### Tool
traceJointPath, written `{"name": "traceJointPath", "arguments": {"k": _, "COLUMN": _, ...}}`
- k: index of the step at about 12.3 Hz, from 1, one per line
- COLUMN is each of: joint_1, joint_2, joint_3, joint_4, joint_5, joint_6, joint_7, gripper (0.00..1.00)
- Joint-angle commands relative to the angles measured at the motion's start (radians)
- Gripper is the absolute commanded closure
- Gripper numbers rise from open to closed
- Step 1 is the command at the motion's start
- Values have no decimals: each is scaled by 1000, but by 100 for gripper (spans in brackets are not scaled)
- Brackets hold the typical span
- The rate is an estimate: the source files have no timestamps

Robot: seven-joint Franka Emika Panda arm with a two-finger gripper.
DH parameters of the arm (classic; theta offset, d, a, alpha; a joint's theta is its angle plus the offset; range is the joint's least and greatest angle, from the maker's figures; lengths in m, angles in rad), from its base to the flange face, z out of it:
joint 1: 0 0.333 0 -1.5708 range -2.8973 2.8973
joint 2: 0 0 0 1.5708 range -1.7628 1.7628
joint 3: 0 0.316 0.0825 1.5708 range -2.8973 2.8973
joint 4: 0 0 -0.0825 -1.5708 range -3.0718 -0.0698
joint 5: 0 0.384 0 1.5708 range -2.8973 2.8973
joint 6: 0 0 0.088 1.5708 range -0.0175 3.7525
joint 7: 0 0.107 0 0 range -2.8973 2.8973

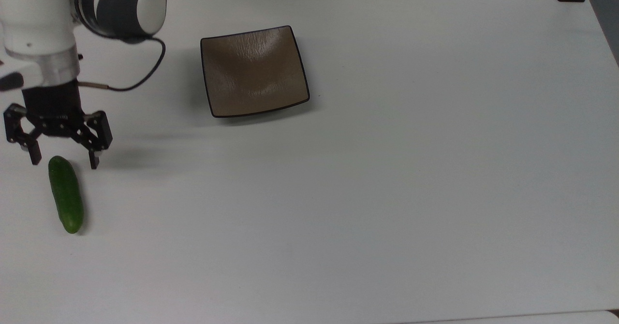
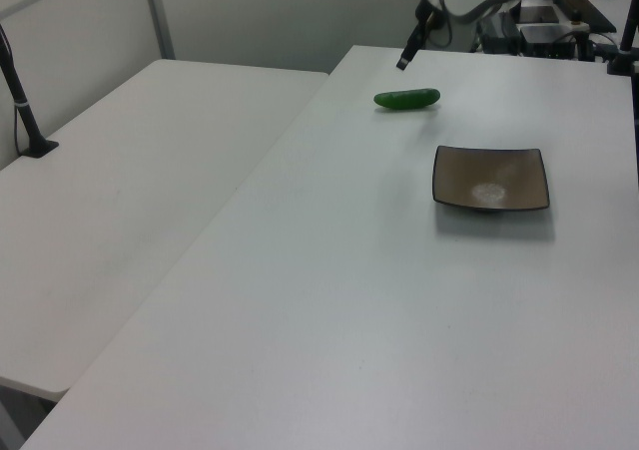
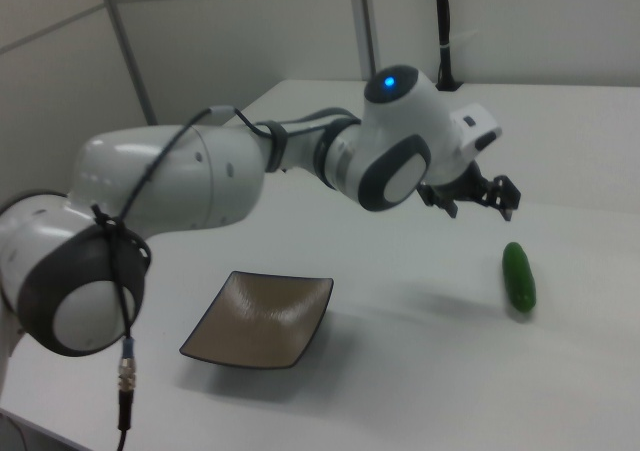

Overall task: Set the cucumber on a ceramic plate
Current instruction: 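Lower the open gripper around the cucumber and close on it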

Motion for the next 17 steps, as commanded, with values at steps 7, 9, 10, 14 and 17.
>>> {"name": "traceJointPath", "arguments": {"k": 7, "joint_1": -21, "joint_2": 207, "joint_3": -24, "joint_4": 75, "joint_5": 11, "joint_6": 215, "joint_7": -13, "gripper": 0}}
{"name": "traceJointPath", "arguments": {"k": 9, "joint_1": -23, "joint_2": 235, "joint_3": -32, "joint_4": 79, "joint_5": 11, "joint_6": 235, "joint_7": -13, "gripper": 0}}
{"name": "traceJointPath", "arguments": {"k": 10, "joint_1": -23, "joint_2": 245, "joint_3": -37, "joint_4": 78, "joint_5": 11, "joint_6": 252, "joint_7": -13, "gripper": 0}}
{"name": "traceJointPath", "arguments": {"k": 14, "joint_1": -23, "joint_2": 255, "joint_3": -37, "joint_4": 69, "joint_5": 11, "joint_6": 255, "joint_7": -14, "gripper": 4}}
{"name": "traceJointPath", "arguments": {"k": 17, "joint_1": -23, "joint_2": 255, "joint_3": -37, "joint_4": 66, "joint_5": 6, "joint_6": 255, "joint_7": -17, "gripper": 48}}
